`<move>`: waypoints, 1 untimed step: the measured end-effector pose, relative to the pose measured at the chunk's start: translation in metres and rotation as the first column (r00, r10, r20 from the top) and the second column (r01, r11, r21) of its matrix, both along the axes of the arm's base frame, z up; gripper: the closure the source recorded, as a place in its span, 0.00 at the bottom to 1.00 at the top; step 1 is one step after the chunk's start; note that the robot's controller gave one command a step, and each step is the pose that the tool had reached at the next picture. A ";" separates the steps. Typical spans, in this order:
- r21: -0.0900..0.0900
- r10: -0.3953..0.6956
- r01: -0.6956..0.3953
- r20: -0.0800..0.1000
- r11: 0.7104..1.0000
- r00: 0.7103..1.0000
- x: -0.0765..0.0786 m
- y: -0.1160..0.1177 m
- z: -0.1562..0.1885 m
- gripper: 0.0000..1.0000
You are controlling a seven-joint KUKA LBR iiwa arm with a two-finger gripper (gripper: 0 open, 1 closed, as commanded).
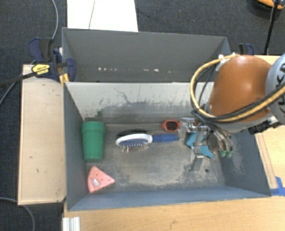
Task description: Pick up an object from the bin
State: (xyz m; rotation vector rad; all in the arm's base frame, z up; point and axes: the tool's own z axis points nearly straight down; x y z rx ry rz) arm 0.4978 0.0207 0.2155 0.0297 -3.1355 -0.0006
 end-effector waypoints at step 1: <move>0.000 -0.001 0.001 0.009 1.000 1.000 0.002 0.000 0.004 0.00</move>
Offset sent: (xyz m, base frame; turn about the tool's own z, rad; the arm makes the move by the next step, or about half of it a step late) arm 0.0869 0.0615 -0.0854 -0.0623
